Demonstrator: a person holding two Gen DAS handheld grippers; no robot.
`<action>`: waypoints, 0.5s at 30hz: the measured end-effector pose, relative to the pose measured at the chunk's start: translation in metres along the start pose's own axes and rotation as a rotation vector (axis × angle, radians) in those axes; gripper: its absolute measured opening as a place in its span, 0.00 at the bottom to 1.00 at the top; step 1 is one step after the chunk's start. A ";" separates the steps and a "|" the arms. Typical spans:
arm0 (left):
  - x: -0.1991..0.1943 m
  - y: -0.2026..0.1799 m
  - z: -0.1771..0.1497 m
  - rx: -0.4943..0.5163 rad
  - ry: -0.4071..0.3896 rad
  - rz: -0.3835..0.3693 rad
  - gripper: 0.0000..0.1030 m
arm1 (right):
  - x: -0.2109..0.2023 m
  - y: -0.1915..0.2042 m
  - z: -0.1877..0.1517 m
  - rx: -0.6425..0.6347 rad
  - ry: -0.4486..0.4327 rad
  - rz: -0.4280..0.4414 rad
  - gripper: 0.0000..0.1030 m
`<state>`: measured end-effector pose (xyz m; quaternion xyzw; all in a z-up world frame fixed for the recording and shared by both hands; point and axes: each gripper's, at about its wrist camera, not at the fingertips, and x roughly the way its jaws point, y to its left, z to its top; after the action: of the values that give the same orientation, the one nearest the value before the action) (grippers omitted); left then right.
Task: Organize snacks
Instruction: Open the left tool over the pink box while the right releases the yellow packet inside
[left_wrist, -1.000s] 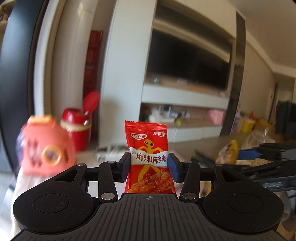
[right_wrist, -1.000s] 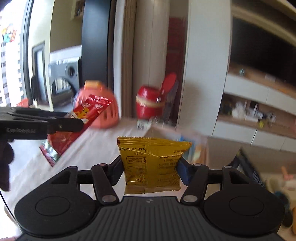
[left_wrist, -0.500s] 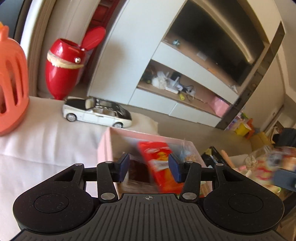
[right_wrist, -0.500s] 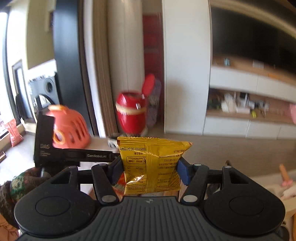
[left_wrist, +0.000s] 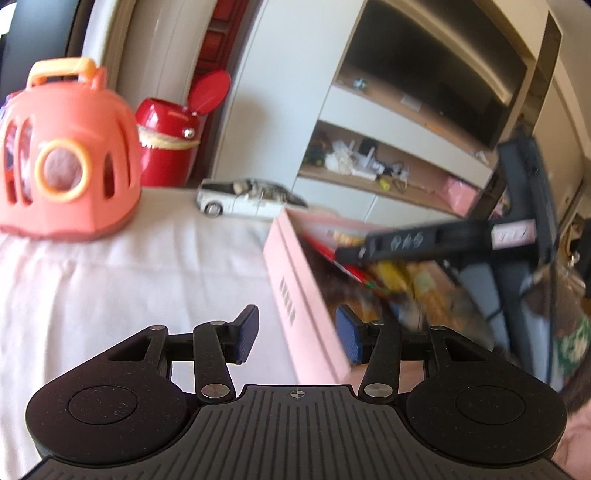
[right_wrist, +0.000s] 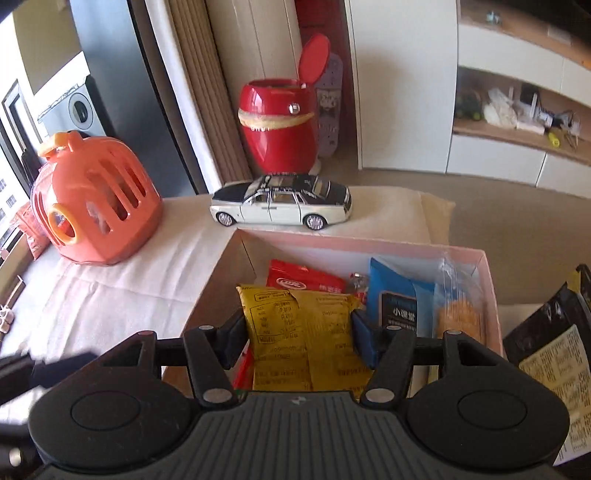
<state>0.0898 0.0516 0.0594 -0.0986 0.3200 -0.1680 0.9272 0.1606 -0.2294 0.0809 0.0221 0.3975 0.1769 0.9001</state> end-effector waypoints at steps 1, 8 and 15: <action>-0.002 0.000 -0.005 0.003 0.007 -0.002 0.50 | -0.004 -0.003 -0.002 0.005 -0.003 0.015 0.59; -0.012 -0.016 -0.044 0.136 0.049 0.085 0.49 | -0.071 -0.022 -0.027 0.073 -0.124 -0.031 0.78; -0.038 -0.021 -0.089 0.175 0.064 0.242 0.49 | -0.123 -0.002 -0.096 0.024 -0.229 -0.134 0.87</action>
<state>0.0008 0.0395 0.0173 0.0273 0.3428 -0.0852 0.9351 0.0152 -0.2820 0.1023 0.0264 0.2949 0.1080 0.9490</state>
